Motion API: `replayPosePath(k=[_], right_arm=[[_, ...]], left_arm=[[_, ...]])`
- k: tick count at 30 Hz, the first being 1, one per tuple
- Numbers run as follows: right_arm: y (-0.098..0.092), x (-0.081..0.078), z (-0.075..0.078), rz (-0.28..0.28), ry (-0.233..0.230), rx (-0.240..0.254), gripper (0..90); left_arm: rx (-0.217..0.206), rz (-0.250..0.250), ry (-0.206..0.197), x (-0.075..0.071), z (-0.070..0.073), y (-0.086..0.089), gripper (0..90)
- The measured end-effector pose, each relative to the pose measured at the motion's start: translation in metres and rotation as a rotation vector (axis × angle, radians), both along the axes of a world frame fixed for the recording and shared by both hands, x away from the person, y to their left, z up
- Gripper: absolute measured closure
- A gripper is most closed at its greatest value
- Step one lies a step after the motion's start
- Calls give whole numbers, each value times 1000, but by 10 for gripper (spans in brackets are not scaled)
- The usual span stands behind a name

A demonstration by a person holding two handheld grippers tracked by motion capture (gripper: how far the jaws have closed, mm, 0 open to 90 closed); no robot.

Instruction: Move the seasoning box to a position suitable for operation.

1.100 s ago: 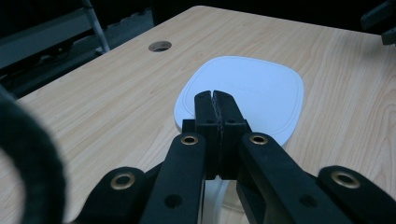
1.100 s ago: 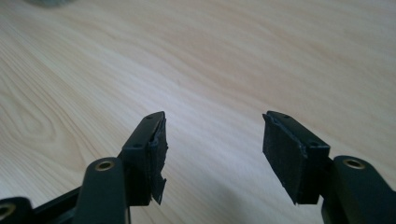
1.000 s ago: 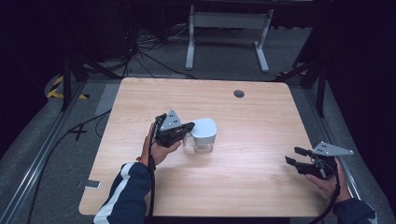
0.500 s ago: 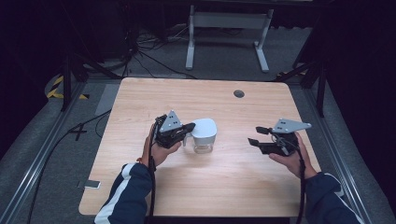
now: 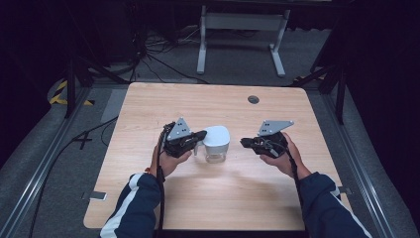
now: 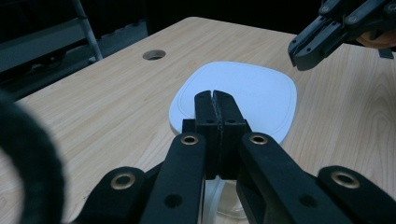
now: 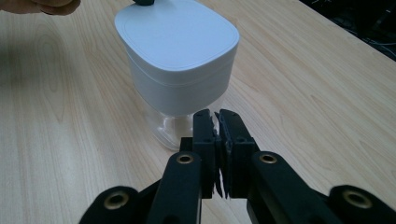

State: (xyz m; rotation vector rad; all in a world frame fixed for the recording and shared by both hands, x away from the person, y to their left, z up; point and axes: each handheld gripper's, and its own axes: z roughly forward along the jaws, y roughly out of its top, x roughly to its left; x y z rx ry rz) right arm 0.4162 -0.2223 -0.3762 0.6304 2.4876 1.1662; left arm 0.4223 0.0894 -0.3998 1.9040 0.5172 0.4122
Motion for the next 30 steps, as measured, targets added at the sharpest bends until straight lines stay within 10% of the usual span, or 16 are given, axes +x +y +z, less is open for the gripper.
replayPosePath(k=[30], right_arm=[[26,4,-1,33,12,-37,852]], left_arm=[[-77,-14,19,2,-7,5,900]])
